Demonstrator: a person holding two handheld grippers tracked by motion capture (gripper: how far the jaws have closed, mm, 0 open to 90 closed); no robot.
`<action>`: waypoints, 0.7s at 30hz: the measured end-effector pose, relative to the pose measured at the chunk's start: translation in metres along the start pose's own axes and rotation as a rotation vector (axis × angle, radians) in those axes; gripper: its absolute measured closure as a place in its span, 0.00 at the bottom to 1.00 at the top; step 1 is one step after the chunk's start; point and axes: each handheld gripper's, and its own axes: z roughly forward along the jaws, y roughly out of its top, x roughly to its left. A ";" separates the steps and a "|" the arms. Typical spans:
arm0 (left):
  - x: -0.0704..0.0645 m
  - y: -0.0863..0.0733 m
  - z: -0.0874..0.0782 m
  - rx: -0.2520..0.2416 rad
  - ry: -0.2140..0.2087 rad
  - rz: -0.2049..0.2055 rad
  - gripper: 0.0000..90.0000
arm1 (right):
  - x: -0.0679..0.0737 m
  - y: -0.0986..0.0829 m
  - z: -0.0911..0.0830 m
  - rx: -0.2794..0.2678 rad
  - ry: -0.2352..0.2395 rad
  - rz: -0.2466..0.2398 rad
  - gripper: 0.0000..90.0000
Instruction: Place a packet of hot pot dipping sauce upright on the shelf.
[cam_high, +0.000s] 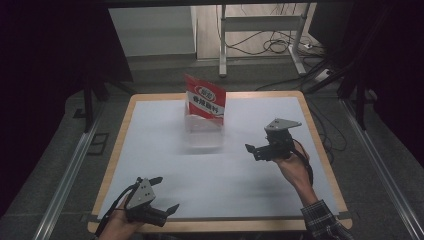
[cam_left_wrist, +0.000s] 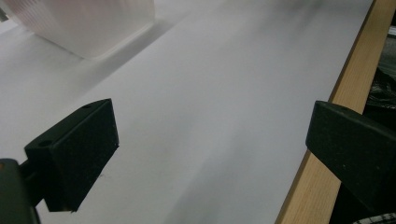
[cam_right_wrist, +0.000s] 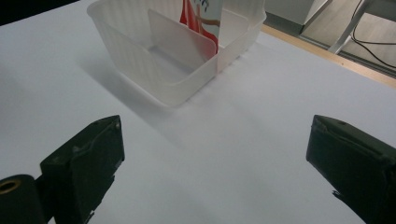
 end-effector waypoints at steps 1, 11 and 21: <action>0.000 0.000 0.000 0.000 0.000 0.000 0.03 | 0.001 -0.001 -0.002 0.001 -0.001 -0.001 0.04; 0.000 0.000 0.000 0.000 0.001 0.002 0.03 | 0.006 -0.011 -0.018 0.001 -0.020 -0.018 0.03; 0.000 0.000 0.000 0.002 0.002 0.004 0.03 | 0.011 -0.028 -0.031 0.006 -0.035 -0.032 0.03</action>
